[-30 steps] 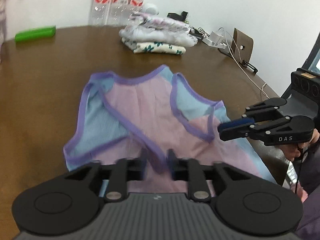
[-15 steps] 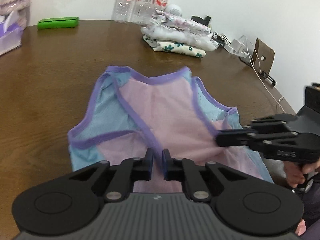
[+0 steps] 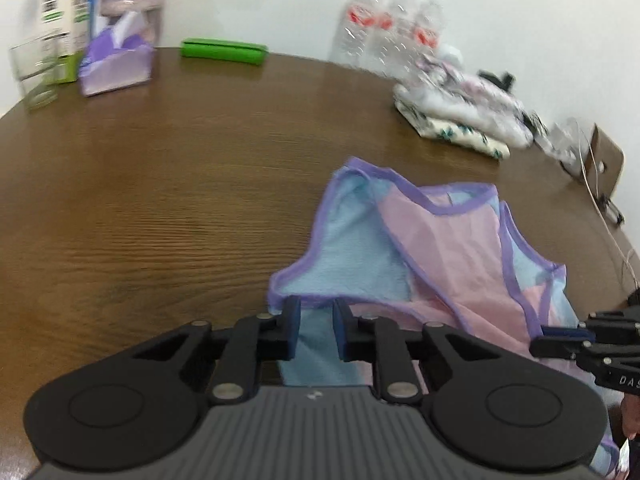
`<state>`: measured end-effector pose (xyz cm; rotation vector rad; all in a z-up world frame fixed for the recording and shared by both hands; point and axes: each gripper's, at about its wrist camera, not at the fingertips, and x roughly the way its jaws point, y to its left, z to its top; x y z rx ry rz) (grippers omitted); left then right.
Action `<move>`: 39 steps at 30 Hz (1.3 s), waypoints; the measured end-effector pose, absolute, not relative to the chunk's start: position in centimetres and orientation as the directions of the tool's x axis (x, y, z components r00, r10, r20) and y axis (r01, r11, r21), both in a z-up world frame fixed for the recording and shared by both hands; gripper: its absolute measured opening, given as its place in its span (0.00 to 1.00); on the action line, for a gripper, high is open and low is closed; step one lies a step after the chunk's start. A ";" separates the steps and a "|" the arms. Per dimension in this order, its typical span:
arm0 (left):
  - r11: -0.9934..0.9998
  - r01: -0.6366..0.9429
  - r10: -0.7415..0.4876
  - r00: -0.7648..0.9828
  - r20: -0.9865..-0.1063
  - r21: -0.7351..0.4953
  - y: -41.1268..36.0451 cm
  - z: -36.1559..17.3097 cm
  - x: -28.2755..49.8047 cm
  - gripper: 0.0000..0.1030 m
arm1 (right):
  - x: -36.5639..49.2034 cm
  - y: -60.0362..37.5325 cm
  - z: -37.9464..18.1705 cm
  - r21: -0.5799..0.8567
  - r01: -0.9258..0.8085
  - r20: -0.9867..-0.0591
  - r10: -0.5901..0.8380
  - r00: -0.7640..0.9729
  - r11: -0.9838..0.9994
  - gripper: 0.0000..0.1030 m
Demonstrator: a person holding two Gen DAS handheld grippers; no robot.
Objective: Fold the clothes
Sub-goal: 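Release the garment with both grippers and lift them away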
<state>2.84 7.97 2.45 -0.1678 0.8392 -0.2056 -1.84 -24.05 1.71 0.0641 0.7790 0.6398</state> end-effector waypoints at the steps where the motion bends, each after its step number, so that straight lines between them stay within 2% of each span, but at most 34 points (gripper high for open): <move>1: 0.964 0.110 -0.253 0.656 -0.711 -0.242 8.3 2.6 2.6 0.19 | -1.9 -24.1 1.9 0.282 -0.516 -0.629 0.562 0.537 0.809 0.09; 3: 0.952 0.119 -0.289 0.663 -0.690 -0.284 8.7 3.3 2.3 0.20 | -1.9 -24.1 2.4 0.281 -0.521 -0.619 0.567 0.543 0.806 0.13; 5: 0.931 0.133 -0.340 0.651 -0.679 -0.339 8.7 3.7 2.8 0.28 | -1.9 -24.1 2.8 0.279 -0.526 -0.609 0.572 0.550 0.803 0.19; 6: 0.932 0.120 -0.335 0.643 -0.688 -0.342 8.5 3.6 3.3 0.28 | -1.9 -24.0 3.0 0.277 -0.528 -0.606 0.572 0.552 0.803 0.20; 10: 0.972 0.082 -0.220 0.659 -0.720 -0.222 7.0 2.6 4.2 0.25 | -2.1 -23.8 2.9 0.252 -0.538 -0.620 0.561 0.548 0.804 0.19; 11: 0.978 0.073 -0.194 0.664 -0.722 -0.195 6.8 2.4 4.3 0.25 | -2.2 -24.5 3.0 0.249 -0.518 -0.613 0.547 0.570 0.818 0.19; 15: 0.965 0.065 -0.228 0.685 -0.692 -0.254 7.8 2.5 3.6 0.24 | -1.0 -28.9 3.4 0.268 -0.330 -0.602 0.425 0.676 0.905 0.25; 16: 0.966 0.067 -0.225 0.693 -0.685 -0.250 7.9 2.7 3.5 0.26 | -0.6 -29.7 3.4 0.270 -0.292 -0.601 0.397 0.694 0.918 0.25; 18: 0.974 0.069 -0.200 0.713 -0.672 -0.217 7.8 3.3 3.3 0.31 | 0.5 -30.2 3.0 0.260 -0.264 -0.605 0.370 0.705 0.929 0.25; 20: 0.985 0.064 -0.155 0.719 -0.677 -0.158 7.5 3.3 3.8 0.30 | 1.6 -29.8 2.6 0.227 -0.228 -0.624 0.321 0.713 0.947 0.19; 21: 0.989 0.061 -0.135 0.715 -0.686 -0.132 7.3 3.1 4.1 0.25 | 1.9 -29.5 2.3 0.203 -0.217 -0.640 0.297 0.709 0.955 0.04; 22: 0.991 0.063 -0.127 0.702 -0.701 -0.118 7.2 2.6 4.3 0.18 | 2.0 -29.3 2.0 0.182 -0.217 -0.652 0.283 0.704 0.959 0.03; 24: 0.995 0.060 -0.101 0.701 -0.706 -0.083 7.1 2.0 4.1 0.18 | 1.7 -29.4 1.8 0.159 -0.215 -0.657 0.266 0.706 0.964 0.04; 26: 0.995 0.081 -0.099 0.719 -0.688 -0.059 6.8 2.5 4.3 0.18 | 1.3 -29.4 2.2 0.144 -0.211 -0.662 0.253 0.705 0.967 0.08; 30: 0.987 0.158 -0.135 0.754 -0.643 -0.023 5.8 4.9 5.9 0.23 | 1.6 -28.6 4.8 0.119 -0.288 -0.600 0.300 0.742 0.950 0.24; 32: 0.980 0.197 -0.157 0.765 -0.625 -0.005 5.4 5.9 6.8 0.42 | 3.3 -27.6 5.9 0.091 -0.342 -0.572 0.331 0.751 0.935 0.24; 33: 0.975 0.224 -0.176 0.753 -0.634 -0.004 5.2 5.4 7.8 0.43 | 4.6 -27.0 6.2 0.087 -0.361 -0.562 0.345 0.752 0.928 0.24; 35: 0.961 0.278 -0.212 0.728 -0.651 -0.003 4.7 4.5 9.7 0.38 | 7.2 -25.2 6.8 0.118 -0.408 -0.567 0.399 0.721 0.905 0.26; 37: 0.944 0.330 -0.247 0.701 -0.669 -0.003 4.3 3.6 11.6 0.38 | 9.6 -22.9 7.3 0.186 -0.503 -0.566 0.511 0.647 0.844 0.26; 39: 0.926 0.376 -0.280 0.672 -0.685 -0.010 4.0 2.7 13.4 0.27 | 11.7 -20.1 7.4 0.230 -0.588 -0.576 0.595 0.560 0.776 0.25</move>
